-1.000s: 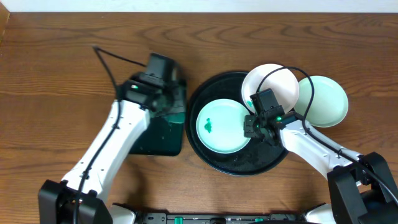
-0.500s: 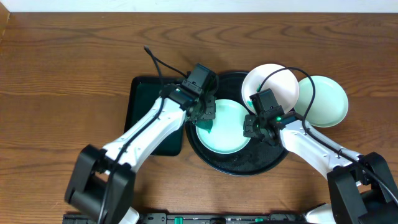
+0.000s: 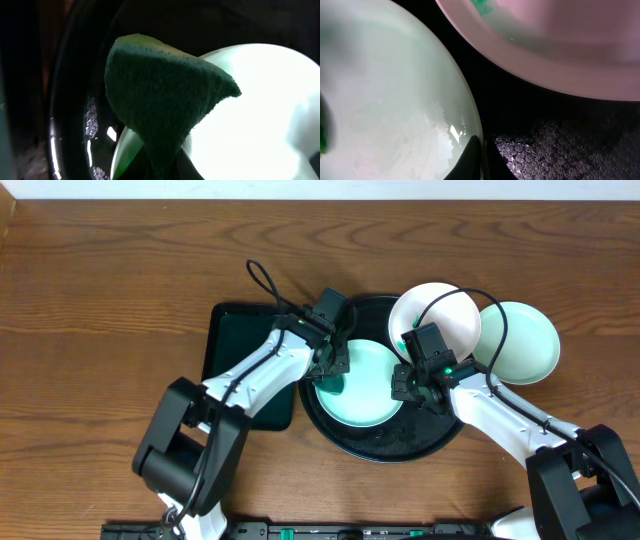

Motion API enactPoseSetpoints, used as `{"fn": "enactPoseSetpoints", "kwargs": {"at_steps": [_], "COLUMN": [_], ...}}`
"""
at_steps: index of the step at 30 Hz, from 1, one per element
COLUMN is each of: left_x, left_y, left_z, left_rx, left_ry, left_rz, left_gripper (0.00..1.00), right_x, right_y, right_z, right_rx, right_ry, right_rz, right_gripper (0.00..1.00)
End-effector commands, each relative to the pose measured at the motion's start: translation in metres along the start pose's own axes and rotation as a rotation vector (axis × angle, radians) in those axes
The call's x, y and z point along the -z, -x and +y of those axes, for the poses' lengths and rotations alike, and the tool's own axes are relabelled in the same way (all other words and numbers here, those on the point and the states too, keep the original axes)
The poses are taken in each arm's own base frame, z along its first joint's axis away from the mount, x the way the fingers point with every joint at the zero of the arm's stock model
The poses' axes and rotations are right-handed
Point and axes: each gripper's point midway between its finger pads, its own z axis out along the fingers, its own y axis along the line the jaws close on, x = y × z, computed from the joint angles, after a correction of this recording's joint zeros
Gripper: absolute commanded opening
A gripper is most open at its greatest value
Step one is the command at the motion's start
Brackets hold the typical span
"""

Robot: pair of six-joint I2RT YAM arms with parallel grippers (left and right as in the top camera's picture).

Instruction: Clean dirty plates on tray and stack at the side

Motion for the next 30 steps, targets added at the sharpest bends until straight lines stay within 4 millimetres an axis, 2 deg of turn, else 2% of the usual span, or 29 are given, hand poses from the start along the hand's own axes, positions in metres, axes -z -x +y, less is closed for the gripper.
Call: {"fn": "enactPoseSetpoints", "kwargs": {"at_steps": [1, 8, 11, 15, 18, 20, 24, 25, 28, 30], "left_x": [-0.012, -0.049, -0.061, -0.061, -0.045, -0.033, 0.001, 0.02, 0.048, 0.058], "left_y": [-0.005, -0.029, -0.043, -0.061, -0.068, -0.066, -0.048, -0.039, -0.027, -0.019], "left_z": [-0.003, -0.005, -0.011, -0.031, -0.052, -0.062, -0.081, -0.088, -0.094, -0.088], "left_rx": [0.002, -0.029, -0.025, -0.013, -0.012, -0.029, -0.069, -0.086, -0.103, -0.103], "left_ry": [0.015, 0.052, 0.012, -0.126, -0.258, -0.312, -0.388, -0.426, -0.457, -0.422], "left_rz": [0.02, 0.098, 0.169, 0.288, 0.353, 0.35, 0.266, 0.214, 0.138, 0.081], "left_gripper": [0.07, 0.07, 0.07, 0.07, 0.07, 0.07, 0.07, 0.07, 0.07, 0.07], "right_x": [-0.003, -0.003, -0.003, -0.003, -0.003, -0.003, -0.003, -0.003, -0.003, -0.003], "right_y": [-0.009, -0.008, -0.008, -0.008, -0.008, -0.008, -0.007, -0.007, -0.007, -0.007], "right_z": [0.0, 0.0, 0.0, 0.0, 0.001, 0.001, 0.001, 0.001, 0.001, 0.001], "right_rx": [0.001, 0.001, 0.001, 0.001, 0.001, 0.002, 0.005, 0.005, 0.005, 0.005], "right_ry": [-0.008, -0.007, -0.007, -0.007, -0.006, -0.005, -0.005, -0.005, -0.005, -0.005], "right_rz": [0.023, 0.021, 0.021, 0.02, 0.019, 0.018, 0.017, 0.017, 0.017, 0.017], "right_gripper": [0.01, 0.01, 0.01, 0.01, 0.01, 0.01, 0.01, 0.01, 0.01, 0.01]}}
